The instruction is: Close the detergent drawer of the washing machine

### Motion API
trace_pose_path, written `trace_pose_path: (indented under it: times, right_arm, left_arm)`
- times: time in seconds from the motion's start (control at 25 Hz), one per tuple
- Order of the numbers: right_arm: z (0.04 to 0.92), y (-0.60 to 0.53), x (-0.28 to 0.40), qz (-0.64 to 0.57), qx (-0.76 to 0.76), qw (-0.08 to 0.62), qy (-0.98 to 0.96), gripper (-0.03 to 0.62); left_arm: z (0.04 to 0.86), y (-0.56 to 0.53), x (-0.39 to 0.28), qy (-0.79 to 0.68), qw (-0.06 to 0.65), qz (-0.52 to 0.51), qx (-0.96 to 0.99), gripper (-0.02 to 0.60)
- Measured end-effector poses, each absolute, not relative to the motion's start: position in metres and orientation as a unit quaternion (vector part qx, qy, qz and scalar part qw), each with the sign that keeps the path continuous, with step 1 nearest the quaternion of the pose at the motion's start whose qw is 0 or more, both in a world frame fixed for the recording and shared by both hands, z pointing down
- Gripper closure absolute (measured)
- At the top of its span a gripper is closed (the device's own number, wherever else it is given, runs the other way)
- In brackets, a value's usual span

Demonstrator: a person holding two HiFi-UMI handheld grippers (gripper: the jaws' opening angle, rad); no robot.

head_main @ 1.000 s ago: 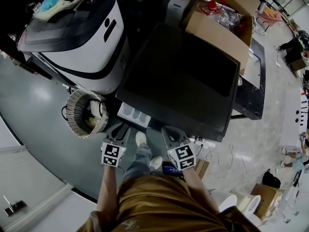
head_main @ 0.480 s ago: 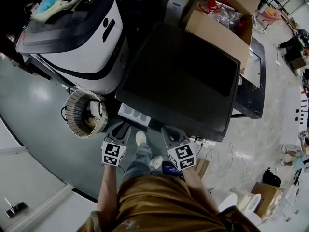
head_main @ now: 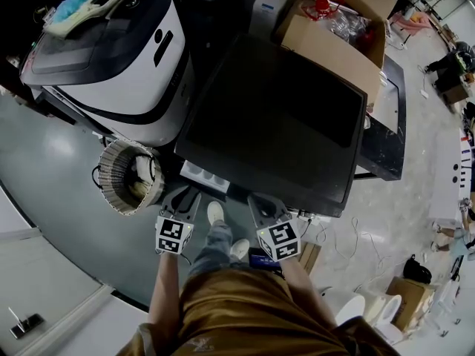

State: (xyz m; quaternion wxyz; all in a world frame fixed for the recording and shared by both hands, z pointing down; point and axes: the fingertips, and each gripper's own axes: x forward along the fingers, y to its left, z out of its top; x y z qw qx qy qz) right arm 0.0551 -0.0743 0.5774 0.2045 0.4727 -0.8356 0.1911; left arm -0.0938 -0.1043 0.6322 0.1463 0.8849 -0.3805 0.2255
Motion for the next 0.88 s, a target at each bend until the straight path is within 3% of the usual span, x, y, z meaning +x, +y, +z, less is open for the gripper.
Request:
trace_pose_path:
  times: [0.88]
  right_arm:
    - [0.576, -0.082, 0.063, 0.193, 0.479, 0.205, -0.831, 0.582]
  left_arm:
    - [0.63, -0.121, -0.084, -0.372, 0.139, 0.223, 0.89, 0.449]
